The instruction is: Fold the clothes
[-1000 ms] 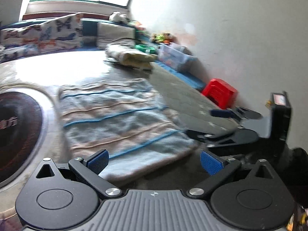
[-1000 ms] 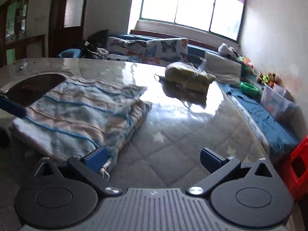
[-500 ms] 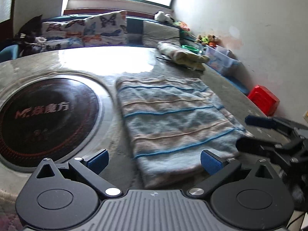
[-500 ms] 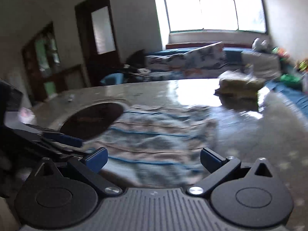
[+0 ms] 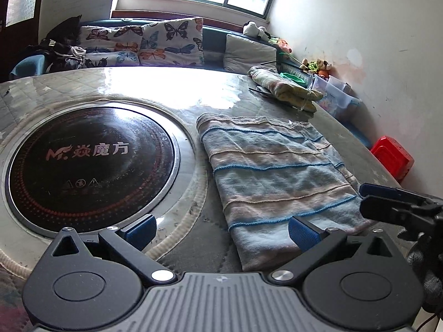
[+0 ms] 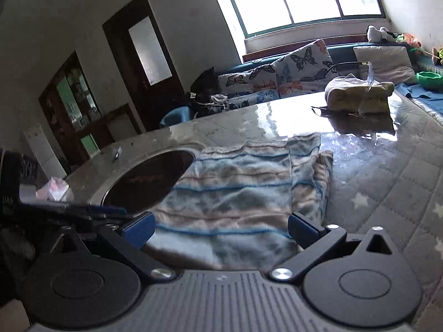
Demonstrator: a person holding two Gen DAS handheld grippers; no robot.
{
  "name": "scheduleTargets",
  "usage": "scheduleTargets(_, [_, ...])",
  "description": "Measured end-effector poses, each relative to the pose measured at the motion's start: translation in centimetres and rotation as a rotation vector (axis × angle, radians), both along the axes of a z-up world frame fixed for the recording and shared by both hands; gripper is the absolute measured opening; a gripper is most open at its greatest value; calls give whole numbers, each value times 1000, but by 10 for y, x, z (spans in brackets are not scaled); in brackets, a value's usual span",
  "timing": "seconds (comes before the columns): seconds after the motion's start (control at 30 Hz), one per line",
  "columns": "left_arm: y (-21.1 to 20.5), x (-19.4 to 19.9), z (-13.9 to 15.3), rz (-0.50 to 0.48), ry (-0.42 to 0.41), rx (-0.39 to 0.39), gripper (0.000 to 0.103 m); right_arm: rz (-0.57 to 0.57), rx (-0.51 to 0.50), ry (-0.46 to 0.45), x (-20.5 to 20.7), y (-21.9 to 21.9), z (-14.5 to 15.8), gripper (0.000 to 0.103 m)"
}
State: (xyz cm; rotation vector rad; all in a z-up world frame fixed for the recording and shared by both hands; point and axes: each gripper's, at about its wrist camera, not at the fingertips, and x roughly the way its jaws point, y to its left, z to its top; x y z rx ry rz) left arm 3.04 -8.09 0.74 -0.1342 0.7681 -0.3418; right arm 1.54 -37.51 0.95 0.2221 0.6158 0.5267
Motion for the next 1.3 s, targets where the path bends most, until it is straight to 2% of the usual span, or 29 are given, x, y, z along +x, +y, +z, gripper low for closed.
scheduleTargets(0.17, [-1,0,1,-2,13,-1,103,9,-39,30,6,5,-11,103])
scheduleTargets(0.53, [-5,4,0,-1,36,10,103,-20,-77,59,43,9,-1,103])
scheduleTargets(0.67, [-5,5,1,2,36,11,103,-16,-110,40,38,15,1,103])
scheduleTargets(0.93, [0,2,-1,18,39,7,103,-10,-147,-8,2,25,7,103])
scheduleTargets(1.1, [-1,-2,-1,10,45,2,103,-22,-224,-38,-14,31,5,103])
scheduleTargets(1.3, [-1,-6,1,11,36,-8,103,21,-314,-86,-34,46,5,103])
